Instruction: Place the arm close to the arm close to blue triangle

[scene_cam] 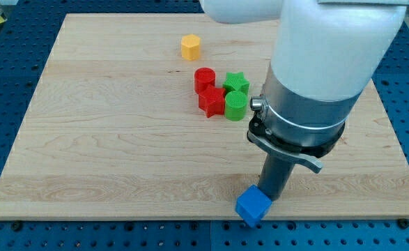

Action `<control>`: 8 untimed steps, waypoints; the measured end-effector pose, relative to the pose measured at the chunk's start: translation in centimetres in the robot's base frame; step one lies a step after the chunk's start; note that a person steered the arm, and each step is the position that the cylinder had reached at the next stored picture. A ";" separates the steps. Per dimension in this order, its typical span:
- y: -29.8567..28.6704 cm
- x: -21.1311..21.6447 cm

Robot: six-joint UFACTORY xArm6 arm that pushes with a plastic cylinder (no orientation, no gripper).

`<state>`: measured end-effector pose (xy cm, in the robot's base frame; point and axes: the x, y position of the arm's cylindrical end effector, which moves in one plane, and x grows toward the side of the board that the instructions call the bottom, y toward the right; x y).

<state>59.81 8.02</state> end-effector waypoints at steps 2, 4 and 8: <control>6.5 -1.4; 14.3 1.9; 13.7 -5.0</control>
<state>54.82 21.72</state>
